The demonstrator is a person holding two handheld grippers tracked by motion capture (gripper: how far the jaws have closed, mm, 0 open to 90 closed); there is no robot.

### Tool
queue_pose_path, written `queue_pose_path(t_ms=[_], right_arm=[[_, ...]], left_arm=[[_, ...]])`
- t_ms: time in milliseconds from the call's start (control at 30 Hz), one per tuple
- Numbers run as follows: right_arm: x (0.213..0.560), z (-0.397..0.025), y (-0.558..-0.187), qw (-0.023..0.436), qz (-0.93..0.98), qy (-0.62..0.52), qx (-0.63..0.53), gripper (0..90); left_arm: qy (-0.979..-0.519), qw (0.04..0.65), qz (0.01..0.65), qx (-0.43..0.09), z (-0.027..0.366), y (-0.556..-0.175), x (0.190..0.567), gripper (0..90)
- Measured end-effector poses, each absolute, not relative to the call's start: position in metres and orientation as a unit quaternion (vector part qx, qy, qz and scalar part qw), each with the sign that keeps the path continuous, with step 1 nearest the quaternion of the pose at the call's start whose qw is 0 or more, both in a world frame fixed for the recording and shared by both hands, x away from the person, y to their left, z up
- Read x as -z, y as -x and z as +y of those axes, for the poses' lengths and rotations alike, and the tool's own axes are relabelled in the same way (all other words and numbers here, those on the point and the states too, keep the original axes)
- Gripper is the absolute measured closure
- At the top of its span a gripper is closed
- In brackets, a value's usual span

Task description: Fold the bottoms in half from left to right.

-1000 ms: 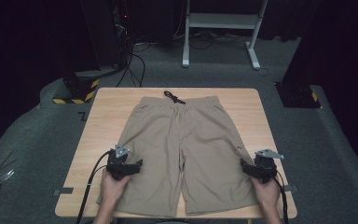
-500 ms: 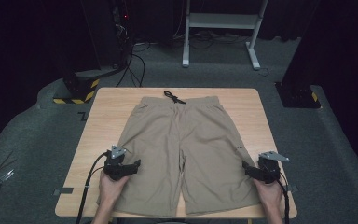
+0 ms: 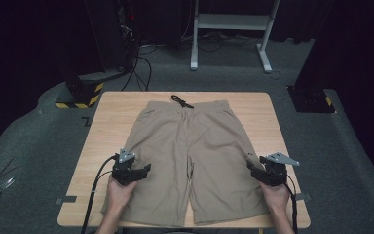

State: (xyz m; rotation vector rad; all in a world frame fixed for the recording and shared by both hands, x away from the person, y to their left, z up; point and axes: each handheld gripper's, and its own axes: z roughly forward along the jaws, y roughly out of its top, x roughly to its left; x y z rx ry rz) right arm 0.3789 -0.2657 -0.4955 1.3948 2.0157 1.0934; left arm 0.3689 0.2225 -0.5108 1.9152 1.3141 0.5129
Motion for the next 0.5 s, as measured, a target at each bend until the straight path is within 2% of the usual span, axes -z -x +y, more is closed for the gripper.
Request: queue_pose_path(t_ms=[233,500], right_arm=[[0.494,-0.247,-0.394,0.224,0.743,-0.491,-0.396,41.4],[0.495,-0.223,-0.418,0.21,0.765,-0.48,-0.375,40.2]], left_arm=[[-0.751,0.382,0.5,-0.202,0.213,-0.378,0.507,28.0],[-0.751,0.369,0.512,-0.193,0.203,-0.398,0.509,27.6]])
